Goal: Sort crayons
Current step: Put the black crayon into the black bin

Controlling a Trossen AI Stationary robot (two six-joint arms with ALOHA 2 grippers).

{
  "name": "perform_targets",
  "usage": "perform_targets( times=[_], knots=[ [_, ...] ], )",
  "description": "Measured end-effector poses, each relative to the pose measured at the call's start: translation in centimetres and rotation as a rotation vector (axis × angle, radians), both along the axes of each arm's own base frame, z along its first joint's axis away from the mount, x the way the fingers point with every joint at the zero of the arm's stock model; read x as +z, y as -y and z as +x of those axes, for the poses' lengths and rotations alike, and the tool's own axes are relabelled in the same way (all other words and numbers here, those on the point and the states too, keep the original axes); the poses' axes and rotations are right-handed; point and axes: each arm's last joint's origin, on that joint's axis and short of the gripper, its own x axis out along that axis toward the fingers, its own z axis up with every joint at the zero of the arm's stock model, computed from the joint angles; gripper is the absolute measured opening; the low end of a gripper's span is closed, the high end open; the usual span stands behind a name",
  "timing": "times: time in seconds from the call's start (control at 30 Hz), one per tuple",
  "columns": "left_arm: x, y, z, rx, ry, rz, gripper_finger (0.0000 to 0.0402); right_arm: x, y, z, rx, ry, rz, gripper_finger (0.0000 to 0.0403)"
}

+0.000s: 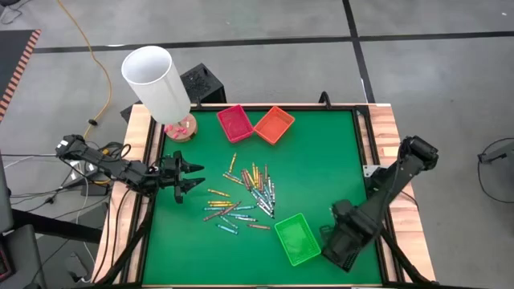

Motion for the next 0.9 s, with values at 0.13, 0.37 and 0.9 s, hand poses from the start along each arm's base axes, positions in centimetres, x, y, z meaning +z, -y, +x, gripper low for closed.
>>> perform_targets(
  times=[0.13, 0.37, 0.9],
  knots=[
    [0.0, 0.0, 0.0, 0.000, 0.006, -0.030, 0.0215, -0.1, -1.8, -0.9, -0.044, 0.014, 0.073, 0.0004],
    [0.0, 0.0, 0.0, -0.001, 0.013, -0.071, 0.0215, -0.8, -1.9, 0.5, -0.078, 0.031, 0.082, 0.0004],
    [0.0, 0.0, 0.0, -0.001, 0.014, -0.082, 0.0215, -4.3, -2.5, 2.3, -0.107, -0.045, 0.005, 0.0008]
  ],
)
